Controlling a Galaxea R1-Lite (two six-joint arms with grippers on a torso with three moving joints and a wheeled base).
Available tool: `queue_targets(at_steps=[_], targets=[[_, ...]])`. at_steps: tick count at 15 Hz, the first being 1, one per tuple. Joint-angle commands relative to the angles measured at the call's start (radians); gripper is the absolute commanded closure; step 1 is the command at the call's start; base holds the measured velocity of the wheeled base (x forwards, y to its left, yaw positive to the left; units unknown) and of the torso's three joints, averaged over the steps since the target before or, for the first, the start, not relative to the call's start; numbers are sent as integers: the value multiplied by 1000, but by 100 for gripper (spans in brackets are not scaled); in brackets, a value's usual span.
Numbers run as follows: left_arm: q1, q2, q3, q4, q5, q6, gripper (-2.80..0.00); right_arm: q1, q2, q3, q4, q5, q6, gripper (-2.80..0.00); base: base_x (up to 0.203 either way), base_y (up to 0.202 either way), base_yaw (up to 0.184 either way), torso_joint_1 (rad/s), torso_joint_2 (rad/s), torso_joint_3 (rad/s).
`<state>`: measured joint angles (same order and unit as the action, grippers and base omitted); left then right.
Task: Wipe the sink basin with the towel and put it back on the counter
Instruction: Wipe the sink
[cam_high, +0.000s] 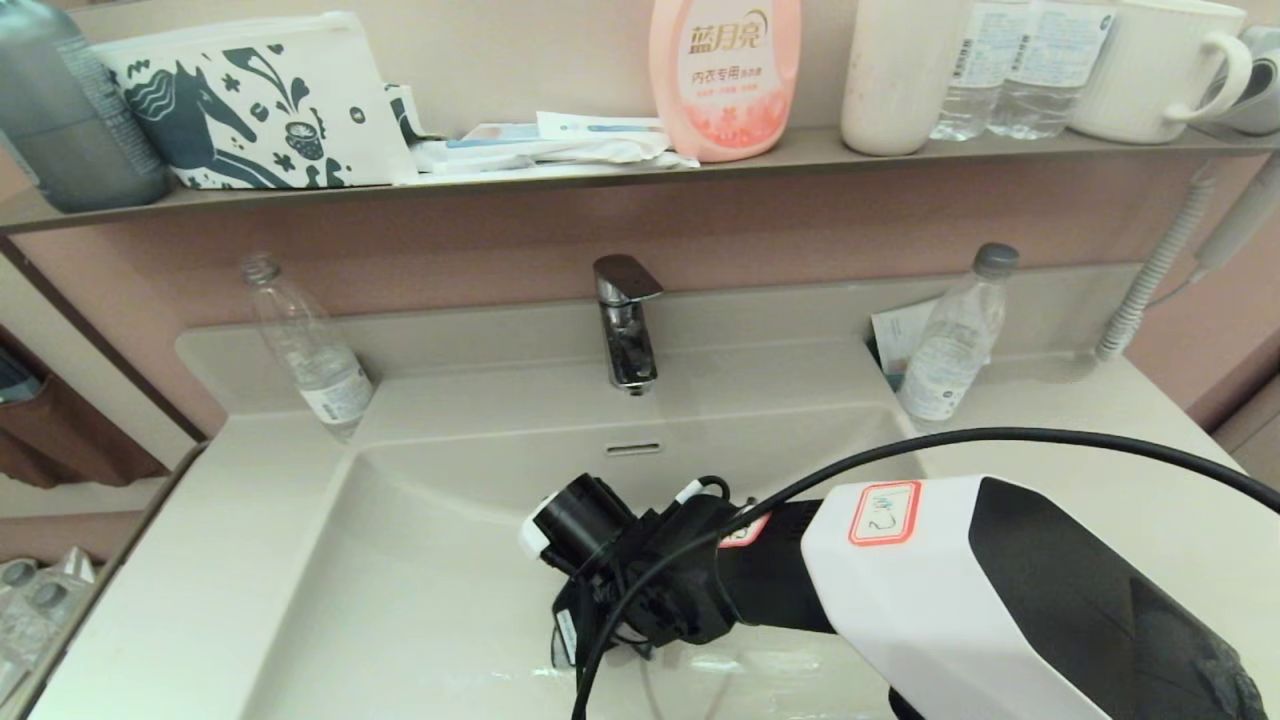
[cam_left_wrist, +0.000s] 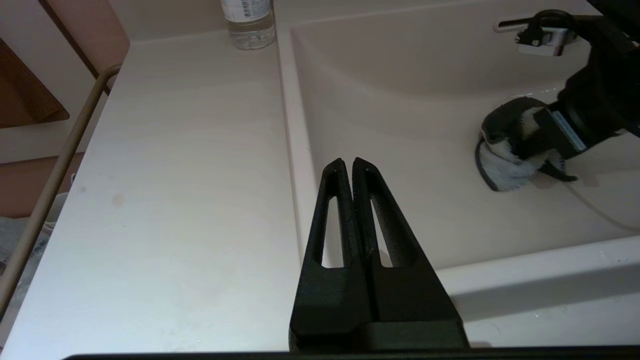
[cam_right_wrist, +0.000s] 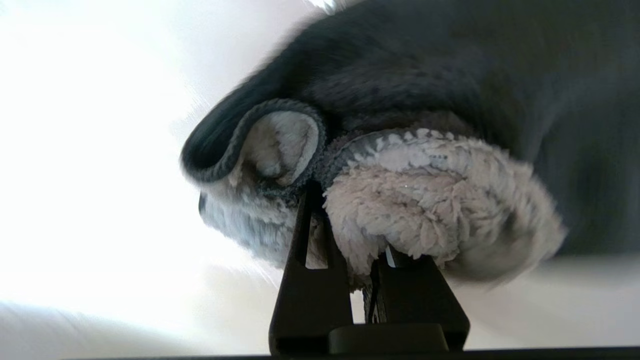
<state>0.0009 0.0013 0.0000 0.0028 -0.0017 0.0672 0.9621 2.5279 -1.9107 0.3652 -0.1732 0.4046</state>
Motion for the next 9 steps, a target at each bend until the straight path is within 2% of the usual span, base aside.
queue_targets(at_steps=[1,5,9], targets=[[1,0,0,0,0,0,0,1,20,-11,-72,-5,1,0,0,0,0,0,0,0],[1,0,0,0,0,0,0,-10,15,-27,-218,-14,0,0,0,0,0,0,0,0],[1,0,0,0,0,0,0,-37,-12,-56,-245,-30,-13,0,0,0,0,0,0,0]])
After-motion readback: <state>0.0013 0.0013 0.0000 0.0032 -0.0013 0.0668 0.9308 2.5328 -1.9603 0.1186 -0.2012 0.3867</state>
